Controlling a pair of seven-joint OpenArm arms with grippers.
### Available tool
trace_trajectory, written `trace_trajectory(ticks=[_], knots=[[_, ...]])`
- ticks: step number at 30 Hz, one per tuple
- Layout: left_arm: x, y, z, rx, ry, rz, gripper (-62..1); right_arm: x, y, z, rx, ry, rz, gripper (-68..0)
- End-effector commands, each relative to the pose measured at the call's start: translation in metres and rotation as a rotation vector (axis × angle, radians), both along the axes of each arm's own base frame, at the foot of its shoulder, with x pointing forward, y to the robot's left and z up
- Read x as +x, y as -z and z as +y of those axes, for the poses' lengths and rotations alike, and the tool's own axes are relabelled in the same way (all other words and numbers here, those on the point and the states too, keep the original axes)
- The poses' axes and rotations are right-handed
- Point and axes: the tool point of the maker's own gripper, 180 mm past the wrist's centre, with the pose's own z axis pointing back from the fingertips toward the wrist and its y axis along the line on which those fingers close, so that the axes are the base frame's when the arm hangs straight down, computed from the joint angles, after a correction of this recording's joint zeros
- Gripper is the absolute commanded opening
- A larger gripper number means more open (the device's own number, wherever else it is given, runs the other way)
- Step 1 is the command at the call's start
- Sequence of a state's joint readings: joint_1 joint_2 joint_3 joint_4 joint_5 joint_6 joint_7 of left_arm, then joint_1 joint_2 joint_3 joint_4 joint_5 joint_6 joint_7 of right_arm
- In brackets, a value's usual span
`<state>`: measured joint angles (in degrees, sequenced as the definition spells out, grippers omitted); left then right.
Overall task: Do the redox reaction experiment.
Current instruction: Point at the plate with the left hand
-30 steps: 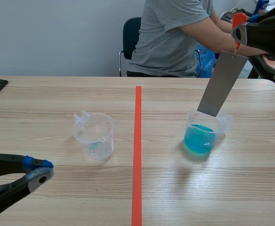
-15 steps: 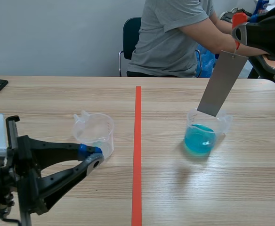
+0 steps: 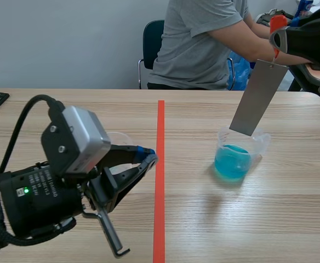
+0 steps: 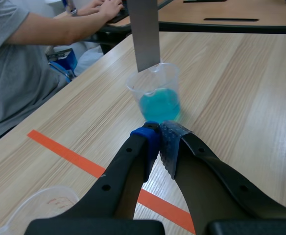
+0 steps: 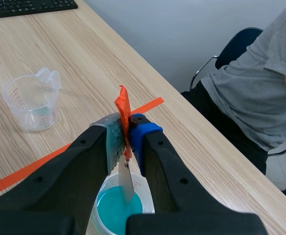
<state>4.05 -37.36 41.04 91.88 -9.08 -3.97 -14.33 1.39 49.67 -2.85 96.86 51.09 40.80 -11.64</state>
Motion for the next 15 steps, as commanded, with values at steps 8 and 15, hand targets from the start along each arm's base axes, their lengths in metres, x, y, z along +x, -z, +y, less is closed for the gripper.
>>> trace_trajectory(ticks=[8,15], knots=[[0.040,0.000,-0.022,-0.042,-0.047,-0.023,-57.7,0.001,-0.017,0.003,0.018,-0.014,-0.046,-67.1],[0.051,-0.013,-0.054,-0.080,-0.006,-0.050,-57.7,0.001,-0.017,0.003,0.018,-0.014,-0.046,-67.1]])
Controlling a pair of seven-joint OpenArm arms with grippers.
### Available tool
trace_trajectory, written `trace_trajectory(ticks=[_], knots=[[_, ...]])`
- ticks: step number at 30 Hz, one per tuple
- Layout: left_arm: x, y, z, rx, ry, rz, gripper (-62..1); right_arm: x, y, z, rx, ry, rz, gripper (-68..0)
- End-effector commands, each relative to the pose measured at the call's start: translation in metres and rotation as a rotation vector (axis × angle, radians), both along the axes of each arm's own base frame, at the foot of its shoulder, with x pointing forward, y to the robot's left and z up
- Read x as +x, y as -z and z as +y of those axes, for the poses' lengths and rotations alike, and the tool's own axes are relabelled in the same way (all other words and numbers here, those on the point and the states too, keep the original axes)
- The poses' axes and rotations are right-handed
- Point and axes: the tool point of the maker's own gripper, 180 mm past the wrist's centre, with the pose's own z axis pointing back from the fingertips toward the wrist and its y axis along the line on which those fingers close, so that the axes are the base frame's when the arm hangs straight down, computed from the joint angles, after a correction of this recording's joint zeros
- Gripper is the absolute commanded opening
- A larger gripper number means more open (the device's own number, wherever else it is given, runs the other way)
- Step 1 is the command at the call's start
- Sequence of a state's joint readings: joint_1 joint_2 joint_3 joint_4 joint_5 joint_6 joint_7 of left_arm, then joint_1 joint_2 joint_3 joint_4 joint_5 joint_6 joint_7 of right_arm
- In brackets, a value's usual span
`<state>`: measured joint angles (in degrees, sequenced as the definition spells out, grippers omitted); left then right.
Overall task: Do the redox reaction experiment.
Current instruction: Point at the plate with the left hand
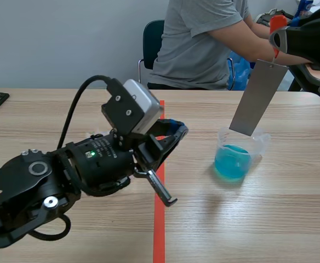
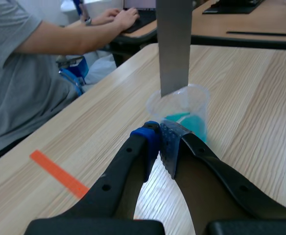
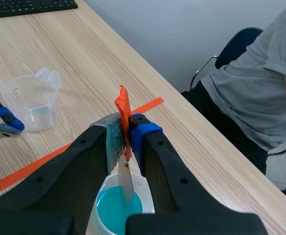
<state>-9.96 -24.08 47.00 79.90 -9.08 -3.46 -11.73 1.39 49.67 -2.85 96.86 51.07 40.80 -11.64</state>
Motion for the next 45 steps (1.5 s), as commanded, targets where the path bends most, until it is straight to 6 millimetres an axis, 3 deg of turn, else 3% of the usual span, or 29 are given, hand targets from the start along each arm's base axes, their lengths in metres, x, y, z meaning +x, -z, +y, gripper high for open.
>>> trace_trajectory(ticks=[1,17,29,45], knots=[[0.002,-0.009,-0.010,-0.029,0.016,-0.015,-57.7,0.001,-0.017,0.003,0.018,-0.014,-0.046,-67.1],[0.027,0.006,-0.058,-0.034,0.030,0.013,-57.7,0.001,-0.018,0.003,0.023,-0.015,-0.045,-67.1],[0.034,-0.006,-0.084,-0.092,0.034,0.007,-57.8,-0.002,-0.018,0.006,0.028,-0.038,-0.041,-67.1],[0.037,-0.008,-0.091,-0.090,0.033,-0.003,-57.8,-0.002,-0.017,0.006,0.025,-0.038,-0.039,-67.1]])
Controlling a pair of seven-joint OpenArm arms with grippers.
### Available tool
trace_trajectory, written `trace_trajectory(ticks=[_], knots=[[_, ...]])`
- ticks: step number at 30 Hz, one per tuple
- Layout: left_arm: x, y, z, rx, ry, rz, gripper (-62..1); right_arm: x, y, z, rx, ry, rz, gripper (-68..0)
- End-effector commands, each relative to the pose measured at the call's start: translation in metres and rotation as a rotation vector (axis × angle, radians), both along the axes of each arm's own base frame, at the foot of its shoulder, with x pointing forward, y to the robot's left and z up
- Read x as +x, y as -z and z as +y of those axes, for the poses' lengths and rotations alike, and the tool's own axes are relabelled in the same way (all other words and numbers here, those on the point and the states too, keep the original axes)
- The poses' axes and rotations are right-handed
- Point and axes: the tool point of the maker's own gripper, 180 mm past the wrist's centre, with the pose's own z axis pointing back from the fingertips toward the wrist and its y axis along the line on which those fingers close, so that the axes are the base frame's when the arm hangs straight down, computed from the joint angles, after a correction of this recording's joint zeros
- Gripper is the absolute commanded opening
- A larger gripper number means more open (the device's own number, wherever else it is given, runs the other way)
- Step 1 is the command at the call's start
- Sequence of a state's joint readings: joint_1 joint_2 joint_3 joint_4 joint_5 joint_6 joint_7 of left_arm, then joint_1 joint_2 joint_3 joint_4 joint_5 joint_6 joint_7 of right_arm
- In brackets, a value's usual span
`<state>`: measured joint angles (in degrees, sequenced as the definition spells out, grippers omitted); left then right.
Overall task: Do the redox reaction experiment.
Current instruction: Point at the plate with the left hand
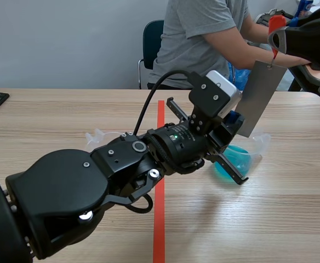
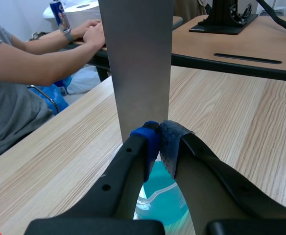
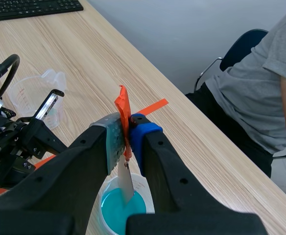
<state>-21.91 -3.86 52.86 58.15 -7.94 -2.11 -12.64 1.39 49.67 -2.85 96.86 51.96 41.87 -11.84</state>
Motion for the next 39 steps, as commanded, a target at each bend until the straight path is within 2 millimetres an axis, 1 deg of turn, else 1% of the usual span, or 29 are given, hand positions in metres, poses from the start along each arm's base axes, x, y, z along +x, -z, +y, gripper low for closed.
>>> trace_trajectory(ticks=[1,8,12,18,22,26,34,39], knots=[[0.003,-0.015,-0.004,-0.032,0.005,-0.032,-57.8,0.001,-0.017,0.003,0.016,-0.017,-0.045,-67.1],[0.003,-0.014,-0.004,-0.028,0.005,-0.030,-57.8,0.001,-0.017,0.003,0.017,-0.017,-0.045,-67.1],[0.005,-0.010,0.002,-0.014,0.000,-0.030,-57.7,0.001,-0.017,0.003,0.016,-0.017,-0.045,-67.1],[0.008,0.000,0.020,0.024,-0.012,-0.041,-57.7,0.001,-0.017,0.003,0.016,-0.017,-0.045,-67.1],[0.008,0.000,0.036,0.020,-0.012,-0.072,-57.7,0.001,-0.017,0.003,0.016,-0.017,-0.045,-67.1],[0.000,-0.002,0.049,0.023,-0.005,-0.089,-57.7,0.001,-0.017,0.003,0.016,-0.017,-0.045,-67.1],[-0.029,-0.002,0.081,0.057,0.016,-0.095,-57.7,0.001,-0.017,0.003,0.016,-0.017,-0.045,-67.1],[-0.045,-0.014,0.106,0.063,0.015,-0.104,-57.7,0.001,-0.017,0.003,0.016,-0.017,-0.045,-67.1]])
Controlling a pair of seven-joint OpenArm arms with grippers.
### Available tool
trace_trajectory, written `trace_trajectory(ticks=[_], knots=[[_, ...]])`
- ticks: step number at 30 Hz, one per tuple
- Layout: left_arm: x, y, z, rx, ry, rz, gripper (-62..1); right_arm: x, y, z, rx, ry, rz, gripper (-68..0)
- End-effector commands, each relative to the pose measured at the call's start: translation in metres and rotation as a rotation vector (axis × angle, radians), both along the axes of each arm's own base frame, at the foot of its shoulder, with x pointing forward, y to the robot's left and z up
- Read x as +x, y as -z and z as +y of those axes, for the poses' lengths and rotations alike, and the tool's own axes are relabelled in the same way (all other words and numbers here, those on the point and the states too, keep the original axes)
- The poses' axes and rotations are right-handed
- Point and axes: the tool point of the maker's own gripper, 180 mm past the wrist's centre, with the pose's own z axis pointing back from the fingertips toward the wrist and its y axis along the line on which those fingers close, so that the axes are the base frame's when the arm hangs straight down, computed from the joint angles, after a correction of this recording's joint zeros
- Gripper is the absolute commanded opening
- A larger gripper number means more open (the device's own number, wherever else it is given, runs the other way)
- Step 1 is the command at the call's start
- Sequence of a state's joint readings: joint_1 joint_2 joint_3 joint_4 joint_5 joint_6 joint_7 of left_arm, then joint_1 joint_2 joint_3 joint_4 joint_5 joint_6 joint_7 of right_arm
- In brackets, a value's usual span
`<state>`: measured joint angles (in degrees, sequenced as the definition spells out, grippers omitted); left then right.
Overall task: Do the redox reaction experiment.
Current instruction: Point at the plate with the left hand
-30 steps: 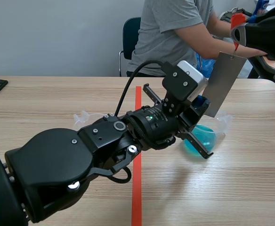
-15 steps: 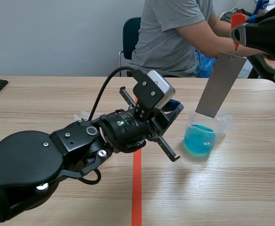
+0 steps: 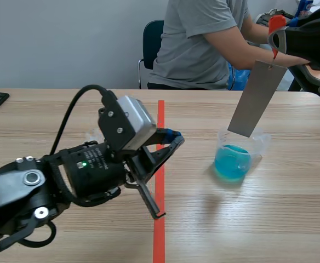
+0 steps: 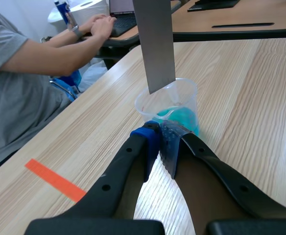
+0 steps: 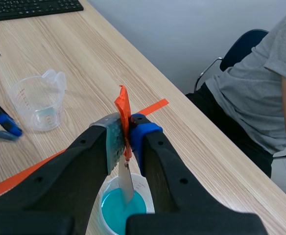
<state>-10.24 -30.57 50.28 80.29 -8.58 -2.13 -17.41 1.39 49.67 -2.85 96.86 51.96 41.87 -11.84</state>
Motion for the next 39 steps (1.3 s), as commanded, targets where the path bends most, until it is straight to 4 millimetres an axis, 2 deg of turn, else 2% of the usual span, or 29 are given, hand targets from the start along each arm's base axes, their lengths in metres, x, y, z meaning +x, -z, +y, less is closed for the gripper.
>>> trace_trajectory(ticks=[1,6,11,23,35,39], knots=[[-0.002,-0.017,0.006,-0.032,-0.002,-0.025,-57.7,0.001,-0.017,0.003,0.016,-0.017,-0.045,-67.1],[-0.022,-0.027,0.026,-0.001,0.012,-0.034,-57.7,0.001,-0.016,0.003,0.013,-0.016,-0.043,-67.1],[-0.038,-0.022,0.054,0.067,-0.002,-0.015,-57.7,0.001,-0.016,0.003,0.013,-0.016,-0.043,-67.1],[-0.053,0.009,0.140,0.281,-0.188,0.038,-57.7,0.001,-0.016,0.003,0.010,-0.016,-0.041,-67.1],[-0.064,0.029,0.205,0.389,-0.346,0.119,-57.8,0.001,-0.012,0.002,-0.007,-0.011,-0.027,-67.1],[-0.076,0.045,0.225,0.428,-0.380,0.182,-57.8,0.001,-0.011,0.001,-0.011,-0.010,-0.024,-67.1]])
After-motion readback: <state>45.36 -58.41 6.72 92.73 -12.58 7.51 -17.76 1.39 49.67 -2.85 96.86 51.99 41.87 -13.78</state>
